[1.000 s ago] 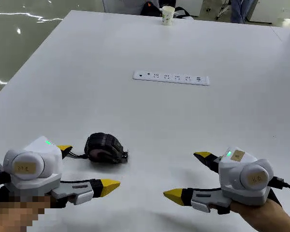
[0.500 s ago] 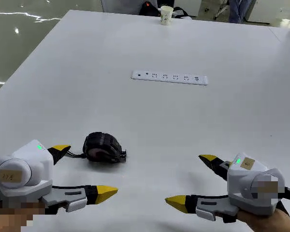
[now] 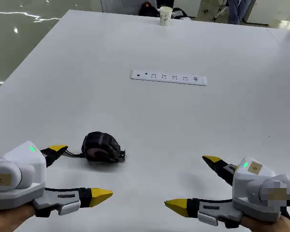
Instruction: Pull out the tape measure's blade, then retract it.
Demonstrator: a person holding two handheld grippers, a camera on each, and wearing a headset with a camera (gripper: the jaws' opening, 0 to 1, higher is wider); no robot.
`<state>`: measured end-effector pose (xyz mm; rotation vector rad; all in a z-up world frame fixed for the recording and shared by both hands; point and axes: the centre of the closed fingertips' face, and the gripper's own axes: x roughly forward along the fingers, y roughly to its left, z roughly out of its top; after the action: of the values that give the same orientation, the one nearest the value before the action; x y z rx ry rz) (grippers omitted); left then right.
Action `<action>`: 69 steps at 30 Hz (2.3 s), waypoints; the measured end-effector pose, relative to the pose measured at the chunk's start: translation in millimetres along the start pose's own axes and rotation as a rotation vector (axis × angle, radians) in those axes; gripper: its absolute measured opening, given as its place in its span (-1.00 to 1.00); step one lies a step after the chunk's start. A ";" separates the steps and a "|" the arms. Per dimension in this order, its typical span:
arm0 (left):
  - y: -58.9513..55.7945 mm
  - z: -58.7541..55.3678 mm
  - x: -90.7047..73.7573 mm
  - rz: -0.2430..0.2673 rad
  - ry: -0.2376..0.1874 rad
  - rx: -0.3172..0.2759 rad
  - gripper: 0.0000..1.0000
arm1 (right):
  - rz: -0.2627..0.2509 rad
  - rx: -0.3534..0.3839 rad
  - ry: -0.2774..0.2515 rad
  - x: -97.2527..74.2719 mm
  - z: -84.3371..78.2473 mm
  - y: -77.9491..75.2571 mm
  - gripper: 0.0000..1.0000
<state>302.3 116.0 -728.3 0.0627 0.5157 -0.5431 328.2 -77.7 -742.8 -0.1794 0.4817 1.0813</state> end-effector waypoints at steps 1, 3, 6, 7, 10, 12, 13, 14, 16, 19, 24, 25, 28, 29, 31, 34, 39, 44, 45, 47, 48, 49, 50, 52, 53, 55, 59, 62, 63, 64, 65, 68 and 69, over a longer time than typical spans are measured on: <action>0.5 -0.5 -0.5 0.002 0.004 0.008 0.98 | 0.000 0.002 0.000 -0.7 -0.5 0.4 0.92; 0.2 -1.1 -1.7 0.000 0.009 0.017 0.98 | -0.001 0.004 0.002 -1.9 -2.2 0.9 0.95; 0.7 -0.9 -3.9 0.001 0.006 0.021 0.98 | 0.000 0.011 -0.005 -3.7 -2.1 2.4 0.97; 1.1 -0.3 -4.6 0.002 0.004 0.020 0.98 | 0.000 0.011 -0.006 -4.1 -2.2 2.4 0.97; 0.9 0.4 -5.8 -0.001 0.000 0.020 0.98 | 0.001 0.014 -0.007 -5.0 -2.5 2.4 0.97; 0.5 -0.1 -6.2 -0.003 0.003 0.022 0.98 | 0.001 0.014 -0.008 -5.5 -2.6 1.9 0.98; 0.2 -0.3 -6.3 -0.004 0.003 0.024 0.98 | 0.001 0.014 -0.008 -5.9 -2.4 1.9 0.98; -0.5 -0.5 -6.2 -0.008 0.004 0.025 0.98 | 0.000 0.013 -0.009 -6.2 -2.1 1.8 0.98; -2.0 -1.1 -6.3 -0.015 0.007 0.026 0.98 | 0.000 0.016 -0.011 -7.2 -1.2 2.0 0.98; -3.0 -0.6 -6.2 -0.018 0.005 0.028 0.98 | 0.002 0.015 -0.011 -7.9 -1.5 2.1 0.98; -3.3 1.0 -6.3 -0.016 0.001 0.028 0.98 | 0.006 0.011 -0.006 -8.7 -2.2 3.2 0.98; -3.6 1.2 -6.2 -0.017 0.000 0.024 0.98 | 0.005 0.011 -0.003 -8.6 -2.7 3.1 0.98; -4.5 1.8 -5.8 -0.018 0.001 0.021 0.98 | 0.004 0.003 -0.004 -8.3 -1.4 3.9 0.98; -4.5 2.2 -5.7 -0.016 -0.001 0.025 0.98 | 0.005 0.004 -0.005 -8.0 -1.1 3.9 0.98; -5.3 1.8 -5.5 -0.019 0.002 0.023 0.98 | 0.007 0.005 -0.006 -7.4 -0.5 4.1 0.98; -5.9 2.1 -5.3 -0.021 0.000 0.026 0.98 | 0.010 0.004 -0.007 -6.8 0.7 4.7 0.98; -6.0 2.2 -6.1 -0.020 -0.003 0.021 0.98 | 0.012 0.004 -0.005 -6.6 0.7 4.2 0.98; -5.2 1.4 -6.9 -0.013 -0.001 0.021 0.98 | 0.012 0.004 -0.003 -6.4 0.1 3.2 0.98; -6.2 0.5 -6.9 -0.019 0.004 0.014 0.98 | 0.012 0.004 -0.003 -6.6 0.3 3.4 0.98; -5.0 -0.2 -6.6 -0.015 0.007 0.020 0.98 | 0.012 0.005 -0.003 -6.6 0.1 3.2 0.98; -5.5 -0.4 -6.5 -0.017 0.008 0.019 0.98 | 0.011 0.006 -0.002 -6.6 -0.2 3.0 0.98; -5.4 -0.2 -6.4 -0.016 0.006 0.018 0.98 | 0.011 0.007 -0.001 -6.6 -0.4 2.9 0.98; -4.5 0.1 -6.4 -0.013 0.005 0.020 0.97 | 0.010 0.007 -0.002 -6.6 -0.4 2.6 0.98; -3.6 -0.2 -6.5 -0.013 0.004 0.013 0.95 | 0.009 0.008 -0.002 -7.1 -0.1 2.5 0.98; -2.8 -0.1 -6.5 -0.010 0.003 0.016 0.96 | 0.009 0.008 -0.002 -7.3 -0.1 2.6 0.98; -3.5 -0.2 -6.8 -0.015 0.003 0.010 0.96 | 0.008 0.008 -0.002 -8.0 0.1 2.5 0.98; -1.7 1.8 -8.1 -0.007 -0.008 0.009 0.98 | 0.006 0.009 -0.001 -8.6 0.3 2.2 0.98; -0.6 2.4 -8.7 -0.006 -0.010 0.010 0.98 | 0.003 0.009 -0.001 -8.9 0.3 1.1 0.98; -0.2 2.7 -8.8 -0.004 -0.012 0.011 0.98 | 0.004 0.010 -0.002 -8.9 0.6 1.0 0.98; -0.1 2.6 -8.8 -0.005 -0.011 0.012 0.98 | 0.003 0.011 -0.003 -9.0 0.8 0.9 0.98; -0.2 2.4 -8.8 -0.008 -0.009 0.012 0.98 | 0.002 0.010 -0.003 -9.0 1.0 0.8 0.98; 0.4 2.4 -8.8 -0.007 -0.008 0.018 0.98 | 0.002 0.011 -0.003 -9.1 1.2 0.6 0.98; 0.2 2.3 -8.8 -0.010 -0.008 0.014 0.98 | 0.001 0.011 -0.002 -9.1 0.9 0.4 0.98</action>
<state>297.0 119.9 -722.0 0.0718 0.5049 -0.5563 324.7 -84.5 -737.8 -0.1689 0.4862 1.0796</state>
